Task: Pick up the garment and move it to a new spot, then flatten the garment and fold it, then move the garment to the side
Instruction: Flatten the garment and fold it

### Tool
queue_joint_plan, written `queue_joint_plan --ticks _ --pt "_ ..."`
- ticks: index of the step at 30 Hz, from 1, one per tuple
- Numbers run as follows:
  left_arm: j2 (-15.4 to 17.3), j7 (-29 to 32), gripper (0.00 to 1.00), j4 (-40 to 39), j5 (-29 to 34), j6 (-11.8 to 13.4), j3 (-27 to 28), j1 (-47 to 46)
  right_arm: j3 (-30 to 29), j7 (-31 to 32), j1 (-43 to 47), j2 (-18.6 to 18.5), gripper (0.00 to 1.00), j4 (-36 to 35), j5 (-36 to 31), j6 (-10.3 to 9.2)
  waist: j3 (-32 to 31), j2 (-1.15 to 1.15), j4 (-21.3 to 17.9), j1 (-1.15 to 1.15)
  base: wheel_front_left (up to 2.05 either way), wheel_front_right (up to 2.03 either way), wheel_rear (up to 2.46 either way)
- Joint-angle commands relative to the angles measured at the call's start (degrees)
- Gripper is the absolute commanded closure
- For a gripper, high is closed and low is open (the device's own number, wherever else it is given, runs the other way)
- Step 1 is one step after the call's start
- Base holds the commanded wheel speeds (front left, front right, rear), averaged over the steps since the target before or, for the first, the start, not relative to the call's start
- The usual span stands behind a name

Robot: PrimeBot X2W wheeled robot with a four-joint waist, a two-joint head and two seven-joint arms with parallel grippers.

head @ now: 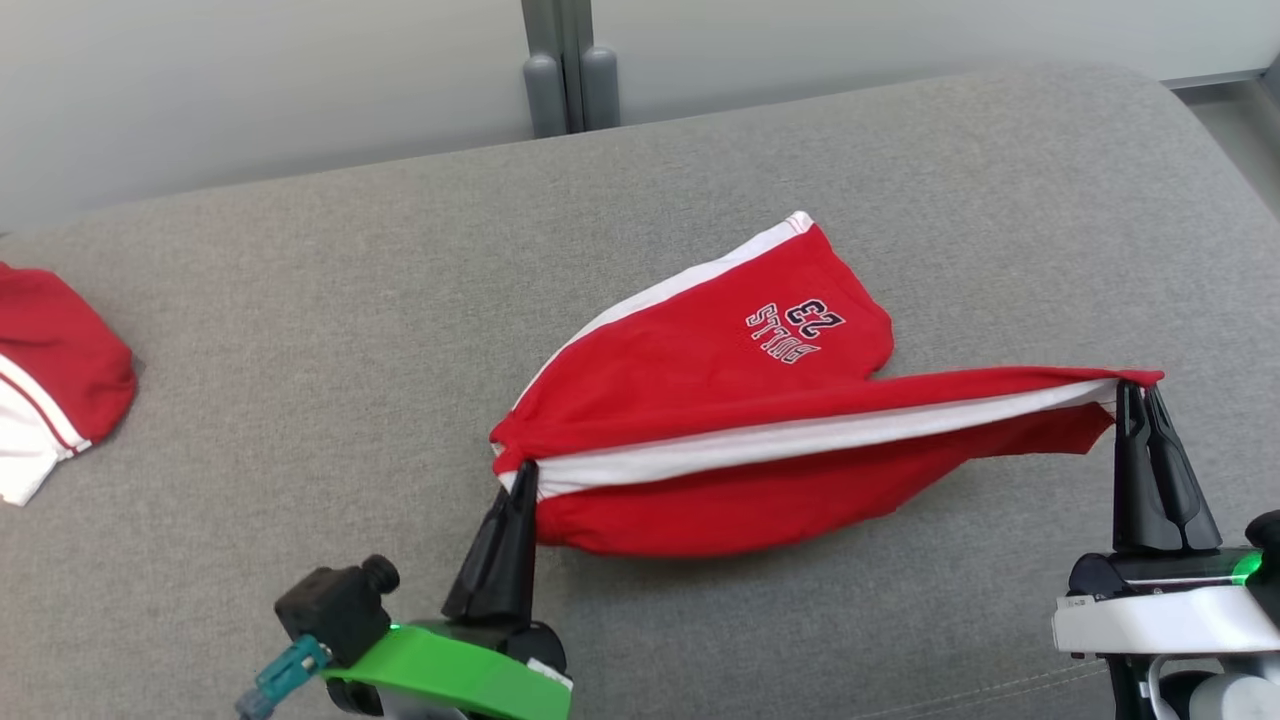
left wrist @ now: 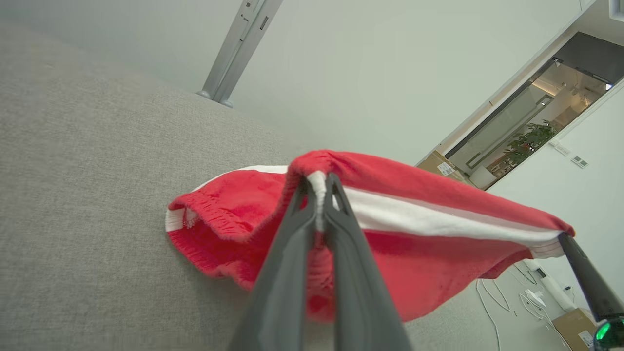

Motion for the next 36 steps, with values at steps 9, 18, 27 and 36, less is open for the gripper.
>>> queue_joint_plan --ticks 9,18,27,36 --pt "-2.30 1.44 1.00 9.42 -3.30 1.53 -1.11 -4.29 0.36 2.37 -11.68 -3.14 1.00 13.71 1.68 -0.10 5.89 0.00 5.19 0.00 0.00 0.00 0.00" --pt "-3.51 -0.78 1.00 26.52 -12.08 4.01 -5.53 -23.03 8.49 5.25 -38.00 -10.81 1.00 41.25 3.66 -0.11 11.69 0.00 10.35 0.00 0.00 0.00 0.00" --pt "-3.53 -3.90 1.00 32.82 -18.69 6.08 -11.69 -31.64 15.16 3.85 -52.27 -12.88 1.00 58.79 5.96 -0.11 14.67 0.00 12.11 0.00 0.00 0.00 0.00" --pt "-3.50 -5.25 0.00 33.68 -15.22 5.95 -15.08 -33.82 19.72 2.23 -57.46 -13.30 0.00 67.70 8.84 -0.10 13.53 0.00 12.66 0.00 0.00 0.00 0.00"
